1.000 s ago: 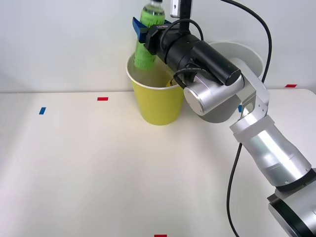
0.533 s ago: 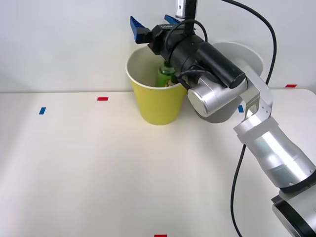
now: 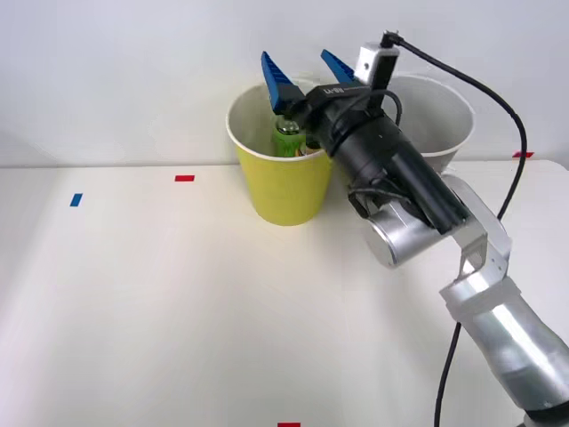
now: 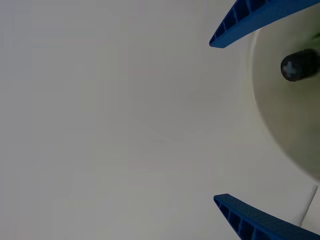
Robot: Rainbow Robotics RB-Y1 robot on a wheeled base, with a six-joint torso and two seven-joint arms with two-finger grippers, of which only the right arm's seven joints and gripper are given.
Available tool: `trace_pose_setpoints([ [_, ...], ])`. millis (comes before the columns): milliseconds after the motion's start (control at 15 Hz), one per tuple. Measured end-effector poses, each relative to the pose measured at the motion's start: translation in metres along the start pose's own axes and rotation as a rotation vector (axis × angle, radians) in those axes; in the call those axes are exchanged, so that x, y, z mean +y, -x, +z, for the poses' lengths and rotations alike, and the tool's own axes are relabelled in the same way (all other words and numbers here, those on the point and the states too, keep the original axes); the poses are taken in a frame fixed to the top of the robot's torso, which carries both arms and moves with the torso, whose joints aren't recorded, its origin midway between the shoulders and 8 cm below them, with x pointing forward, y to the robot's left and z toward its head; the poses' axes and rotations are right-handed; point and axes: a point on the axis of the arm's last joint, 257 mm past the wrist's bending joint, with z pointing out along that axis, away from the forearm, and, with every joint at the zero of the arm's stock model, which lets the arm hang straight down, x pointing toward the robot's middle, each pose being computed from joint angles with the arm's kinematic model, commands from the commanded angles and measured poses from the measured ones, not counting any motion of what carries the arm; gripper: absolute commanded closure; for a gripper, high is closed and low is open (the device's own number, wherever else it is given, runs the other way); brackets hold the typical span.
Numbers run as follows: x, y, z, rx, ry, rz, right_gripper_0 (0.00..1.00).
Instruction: Put cans in the gray bin, plastic bottles in the light green bin
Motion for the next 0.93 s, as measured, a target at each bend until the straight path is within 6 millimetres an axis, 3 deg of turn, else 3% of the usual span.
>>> trace_pose_setpoints([
  [400, -0.025, -0.001, -0.083, -0.065, -0.054, 0.017, 0.0],
  [933, -0.049, -0.021, -0.202, -0.095, -0.128, 0.022, 0.0],
])
